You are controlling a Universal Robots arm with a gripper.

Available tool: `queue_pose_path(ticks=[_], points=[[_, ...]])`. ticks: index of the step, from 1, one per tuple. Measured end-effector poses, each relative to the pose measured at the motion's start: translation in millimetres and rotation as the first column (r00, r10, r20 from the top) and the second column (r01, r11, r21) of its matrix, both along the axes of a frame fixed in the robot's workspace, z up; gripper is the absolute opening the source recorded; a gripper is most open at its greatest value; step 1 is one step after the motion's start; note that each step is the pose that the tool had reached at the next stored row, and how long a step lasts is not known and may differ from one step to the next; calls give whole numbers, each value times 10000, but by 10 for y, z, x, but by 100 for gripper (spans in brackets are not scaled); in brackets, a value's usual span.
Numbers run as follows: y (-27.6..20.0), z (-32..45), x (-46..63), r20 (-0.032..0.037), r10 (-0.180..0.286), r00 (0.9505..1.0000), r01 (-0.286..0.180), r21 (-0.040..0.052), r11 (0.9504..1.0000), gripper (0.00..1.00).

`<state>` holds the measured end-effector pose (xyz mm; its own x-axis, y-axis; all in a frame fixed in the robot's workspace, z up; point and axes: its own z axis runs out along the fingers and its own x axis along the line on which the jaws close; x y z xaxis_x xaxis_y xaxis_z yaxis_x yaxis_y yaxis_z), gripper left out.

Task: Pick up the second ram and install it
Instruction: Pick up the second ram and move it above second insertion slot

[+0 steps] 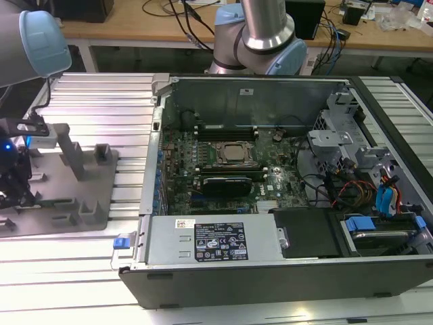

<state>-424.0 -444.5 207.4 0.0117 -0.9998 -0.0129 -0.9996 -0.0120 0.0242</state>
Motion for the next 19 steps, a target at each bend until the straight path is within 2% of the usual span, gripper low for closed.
queue_pose_path(ticks=[1,5,7,10,12,14,19], points=[[0,0,0,0,-206,9998,206,-1,9998,9],[0,-1,0,1,-283,9996,283,0,9996,9],[0,-2,0,1,-523,9986,523,0,9986,9],[0,-2,0,1,-518,9987,518,0,9987,9],[0,-1,0,0,-203,9998,203,-1,9998,9],[0,-1,0,1,-194,9998,194,0,9998,9],[0,98,0,0,-159,9999,159,-1,9999,9]])
